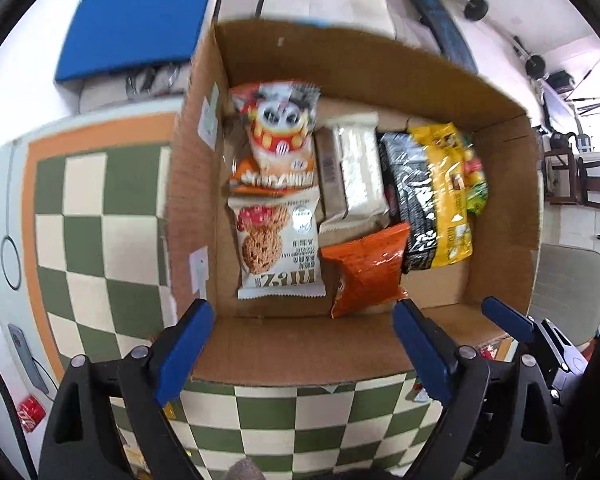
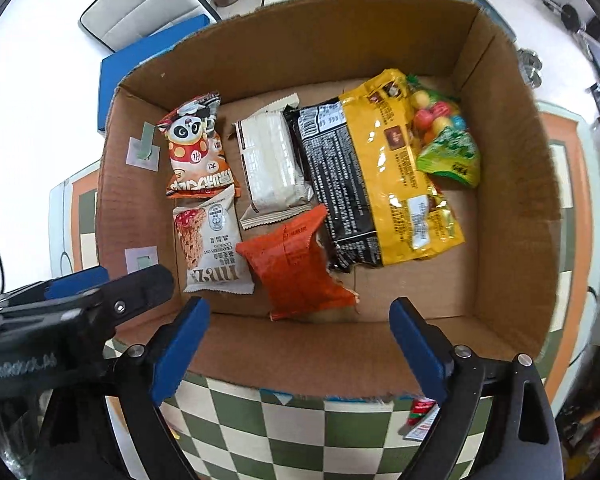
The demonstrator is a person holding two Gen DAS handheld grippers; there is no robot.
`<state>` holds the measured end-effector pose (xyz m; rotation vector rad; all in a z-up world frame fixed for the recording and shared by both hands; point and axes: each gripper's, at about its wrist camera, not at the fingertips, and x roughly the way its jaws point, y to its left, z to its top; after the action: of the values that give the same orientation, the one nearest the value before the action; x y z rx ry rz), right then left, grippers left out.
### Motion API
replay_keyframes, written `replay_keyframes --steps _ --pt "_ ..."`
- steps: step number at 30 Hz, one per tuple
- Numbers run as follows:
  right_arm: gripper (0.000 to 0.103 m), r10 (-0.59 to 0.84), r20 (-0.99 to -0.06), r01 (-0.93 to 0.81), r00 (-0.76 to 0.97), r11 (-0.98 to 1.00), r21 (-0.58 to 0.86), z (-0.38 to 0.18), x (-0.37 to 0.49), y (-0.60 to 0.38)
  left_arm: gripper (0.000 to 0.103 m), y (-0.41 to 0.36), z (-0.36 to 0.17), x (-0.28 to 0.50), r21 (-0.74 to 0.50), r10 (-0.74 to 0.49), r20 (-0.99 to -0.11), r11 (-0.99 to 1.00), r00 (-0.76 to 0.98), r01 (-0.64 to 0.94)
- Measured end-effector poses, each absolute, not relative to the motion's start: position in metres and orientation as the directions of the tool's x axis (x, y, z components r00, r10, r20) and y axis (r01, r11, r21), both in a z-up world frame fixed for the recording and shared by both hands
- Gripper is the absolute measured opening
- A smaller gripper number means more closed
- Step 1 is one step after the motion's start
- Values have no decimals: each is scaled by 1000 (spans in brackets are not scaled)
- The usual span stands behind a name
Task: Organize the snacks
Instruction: 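Place both packets into the box and open both tools, then move both tools back toward the remaining snacks on the table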
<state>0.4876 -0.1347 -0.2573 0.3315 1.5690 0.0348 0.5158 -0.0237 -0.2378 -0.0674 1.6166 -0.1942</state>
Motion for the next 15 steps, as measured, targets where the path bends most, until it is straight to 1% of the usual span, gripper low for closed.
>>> replay_keyframes --steps 5,9,15 --pt "94 190 -979 154 73 968 200 -232 472 -135 92 -22 -198 498 -128 -139 -980 988 141 87" --pt "95 151 -978 138 142 976 170 -209 457 -135 92 -14 -180 483 -148 -161 -966 986 202 79" --pt "95 133 -966 143 220 976 167 -180 427 -141 92 -5 -166 450 -127 -136 -951 991 279 49"
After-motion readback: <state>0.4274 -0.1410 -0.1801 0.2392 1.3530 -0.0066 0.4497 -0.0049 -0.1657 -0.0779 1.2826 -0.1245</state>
